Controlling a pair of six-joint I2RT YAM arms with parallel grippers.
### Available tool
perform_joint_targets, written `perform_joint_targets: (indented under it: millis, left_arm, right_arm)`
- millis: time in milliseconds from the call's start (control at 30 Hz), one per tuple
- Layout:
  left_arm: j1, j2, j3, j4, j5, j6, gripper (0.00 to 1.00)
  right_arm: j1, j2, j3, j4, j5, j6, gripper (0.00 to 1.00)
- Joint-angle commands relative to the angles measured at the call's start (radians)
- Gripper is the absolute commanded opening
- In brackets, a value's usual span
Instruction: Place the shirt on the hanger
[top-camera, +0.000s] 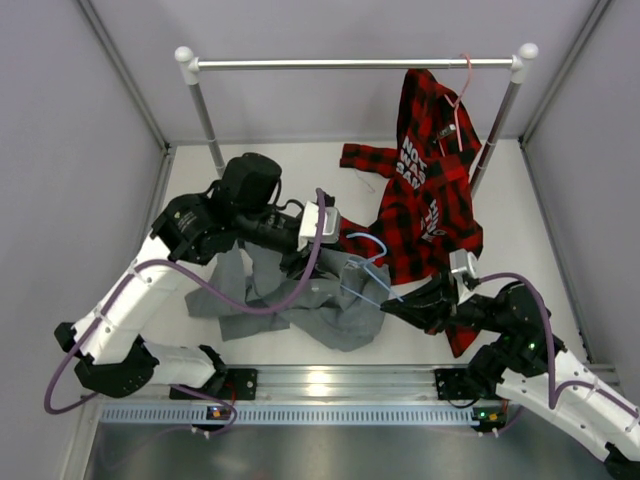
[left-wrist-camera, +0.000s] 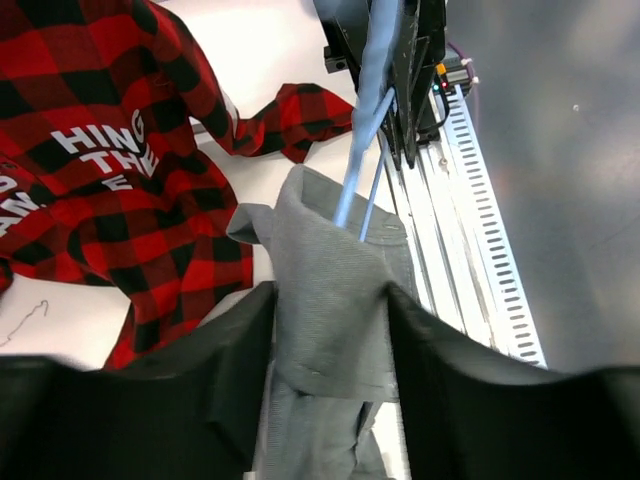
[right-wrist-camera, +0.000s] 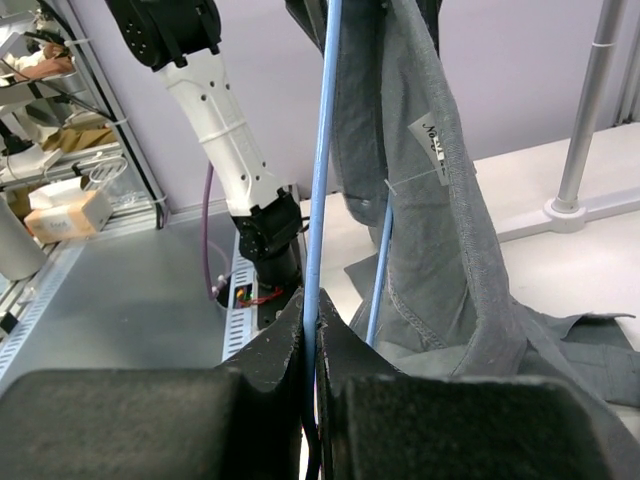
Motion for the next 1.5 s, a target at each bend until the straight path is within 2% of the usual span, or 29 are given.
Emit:
perform_joint_targets:
  millis: [0,33,67,133,167,200,233,267,533,700,800,1067,1133,1233,1300,1333,1367,1400,1433,1467]
  left_arm:
    - [0.0,-0.027,0.018,0.034,0.005,-0.017,0.56]
    - [0.0,-0.027,0.013,0.034,0.007,-0.021,0.72]
    - [0.0,-0.027,0.011,0.034,0.01,-0.027,0.77]
    - [0.0,-0.023,-0.002,0.034,0.031,-0.021,0.77]
    - [0.0,-0.023,-0.007,0.034,0.037,-0.014,0.67]
    - [0.0,-0.02,-0.012,0.033,0.054,-0.004,0.44]
    - [0.0,-0.021,-0.019,0.031,0.057,0.01,0.17]
    - [-0.002,-0.02,-0.027,0.033,0.063,0.015,0.0]
    - [-0.002,0.009,-0.03,0.031,0.143,0.055,0.0]
    - [-0.003,0.049,-0.004,0.031,0.186,0.03,0.0]
    - [-0.003,0.063,0.013,0.031,0.181,0.012,0.1]
    - [-0.003,0.059,-0.001,0.033,0.158,0.012,0.14]
    - [-0.003,0.055,-0.005,0.031,0.16,0.018,0.0]
    - [-0.003,0.046,-0.016,0.031,0.169,0.036,0.0]
    - [-0.002,0.045,-0.002,0.031,0.128,0.009,0.0]
    - [-0.002,0.046,0.005,0.039,0.058,-0.01,0.0]
    - [-0.002,0.046,0.014,0.042,0.016,-0.034,0.0]
    - [-0.002,0.043,0.021,0.048,-0.022,-0.056,0.0]
    - [-0.002,0.031,0.027,0.048,-0.056,-0.089,0.0]
    - [-0.003,0.02,0.028,0.056,-0.134,-0.115,0.0]
  right_arm:
    - [0.011,-0.021,0.025,0.06,-0.042,-0.038,0.0]
    - [0.011,-0.021,0.023,0.06,-0.042,-0.038,0.0]
    - [0.011,-0.021,0.023,0.062,-0.043,-0.038,0.0]
    - [0.011,-0.018,0.025,0.069,-0.045,-0.035,0.0]
    - [0.011,-0.017,0.026,0.072,-0.046,-0.035,0.0]
    - [0.011,-0.017,0.028,0.075,-0.048,-0.032,0.0]
    - [0.011,-0.014,0.029,0.085,-0.052,-0.031,0.0]
    - [0.011,-0.011,0.029,0.088,-0.055,-0.029,0.0]
    - [0.011,0.014,0.029,0.117,-0.063,-0.021,0.0]
    - [0.011,0.051,0.032,0.161,-0.084,-0.012,0.0]
    - [0.011,0.08,0.043,0.193,-0.104,-0.002,0.0]
    - [0.011,0.127,0.033,0.255,-0.115,0.015,0.0]
    - [0.013,0.132,0.032,0.261,-0.115,0.018,0.0]
    - [0.013,0.14,0.039,0.269,-0.109,0.022,0.0]
    - [0.013,0.138,0.046,0.24,-0.092,0.015,0.01]
    - [0.013,0.128,0.054,0.205,-0.028,0.006,0.13]
    - [0.013,0.117,0.072,0.11,0.022,-0.003,0.35]
    - [0.013,0.103,0.081,0.059,0.082,-0.021,0.77]
    - [0.014,0.069,0.089,0.007,0.213,-0.026,0.9]
    - [0.013,0.049,0.112,-0.045,0.28,-0.028,0.98]
